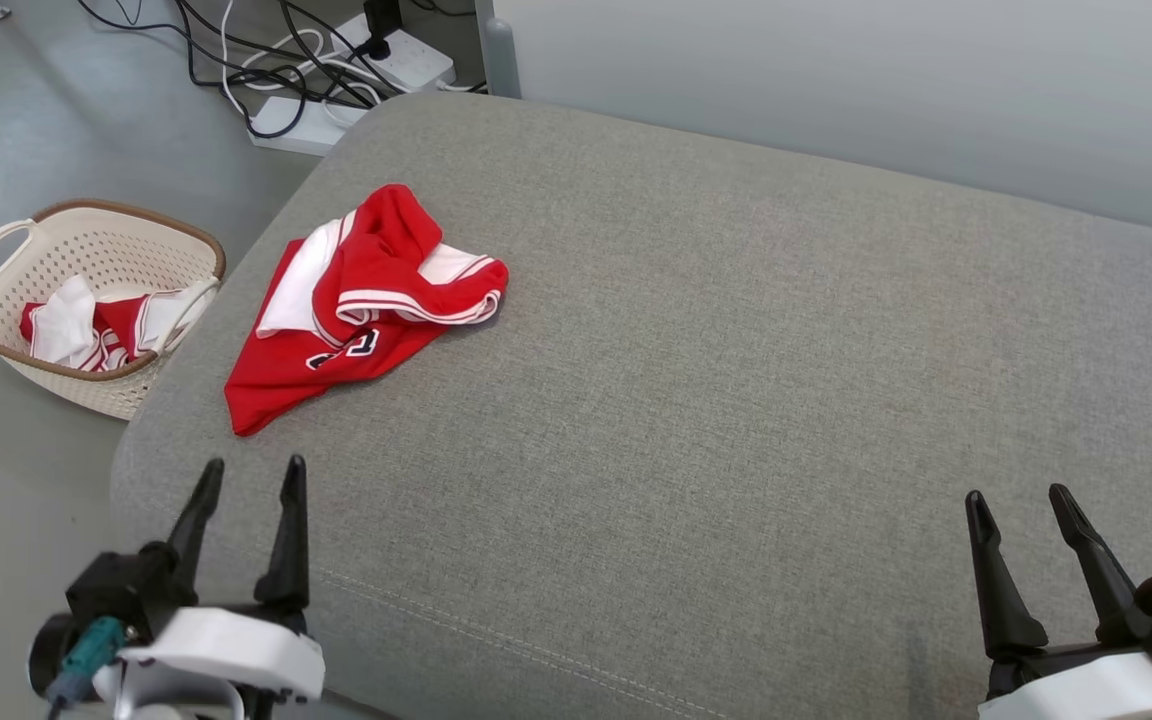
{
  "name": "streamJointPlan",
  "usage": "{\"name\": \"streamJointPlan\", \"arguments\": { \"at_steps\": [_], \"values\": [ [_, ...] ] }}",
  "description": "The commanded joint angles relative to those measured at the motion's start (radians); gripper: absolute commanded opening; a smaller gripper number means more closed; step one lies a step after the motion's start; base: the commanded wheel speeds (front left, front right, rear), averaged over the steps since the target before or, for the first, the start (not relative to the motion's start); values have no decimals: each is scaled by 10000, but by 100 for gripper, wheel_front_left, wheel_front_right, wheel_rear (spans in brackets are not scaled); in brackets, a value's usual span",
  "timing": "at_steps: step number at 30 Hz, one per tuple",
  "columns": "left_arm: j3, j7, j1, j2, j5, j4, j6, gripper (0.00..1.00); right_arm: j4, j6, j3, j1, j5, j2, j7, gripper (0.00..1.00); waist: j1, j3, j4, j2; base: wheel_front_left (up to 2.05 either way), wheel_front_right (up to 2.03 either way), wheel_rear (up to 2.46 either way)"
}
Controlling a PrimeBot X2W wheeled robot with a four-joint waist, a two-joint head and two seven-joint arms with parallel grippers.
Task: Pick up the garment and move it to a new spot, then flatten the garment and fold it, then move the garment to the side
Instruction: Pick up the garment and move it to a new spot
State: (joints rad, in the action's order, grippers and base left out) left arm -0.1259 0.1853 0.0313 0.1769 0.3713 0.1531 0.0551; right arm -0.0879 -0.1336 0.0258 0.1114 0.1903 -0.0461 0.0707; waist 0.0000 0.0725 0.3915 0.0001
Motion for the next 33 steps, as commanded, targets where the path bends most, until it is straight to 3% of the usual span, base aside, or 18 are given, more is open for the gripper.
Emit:
{"name": "streamJointPlan", "arguments": {
  "at_steps": [1, 11, 17, 22, 33],
  "values": [
    [397, 82, 862, 353, -20, -498, 84, 100, -311, 29, -240, -447, 58, -216, -38, 100, 0, 124, -78, -1, 0, 0, 0],
    [1214, -953, 3849, 1702, 262, -1103, -196, 100, -687, 29, -174, -801, -65, -344, -142, 100, 0, 974, -956, -1, 0, 0, 0],
    [1652, -2693, 6127, 2623, 1224, 1516, -758, 100, -825, 29, -117, -1128, -80, -374, -47, 100, 0, 1830, -2002, -1, 0, 0, 0],
    [1861, -3819, 7153, 3163, 1734, 3950, -971, 100, -728, 29, -171, -1401, -40, -308, 127, 100, 0, 2574, -2832, -1, 0, 0, 0],
    [1880, -5132, 7889, 3551, 2196, 6698, -1065, 100, -423, 29, -313, -2101, 48, -410, 454, 100, 0, 3537, -3509, -1, 0, 0, 0]
  ]
}}
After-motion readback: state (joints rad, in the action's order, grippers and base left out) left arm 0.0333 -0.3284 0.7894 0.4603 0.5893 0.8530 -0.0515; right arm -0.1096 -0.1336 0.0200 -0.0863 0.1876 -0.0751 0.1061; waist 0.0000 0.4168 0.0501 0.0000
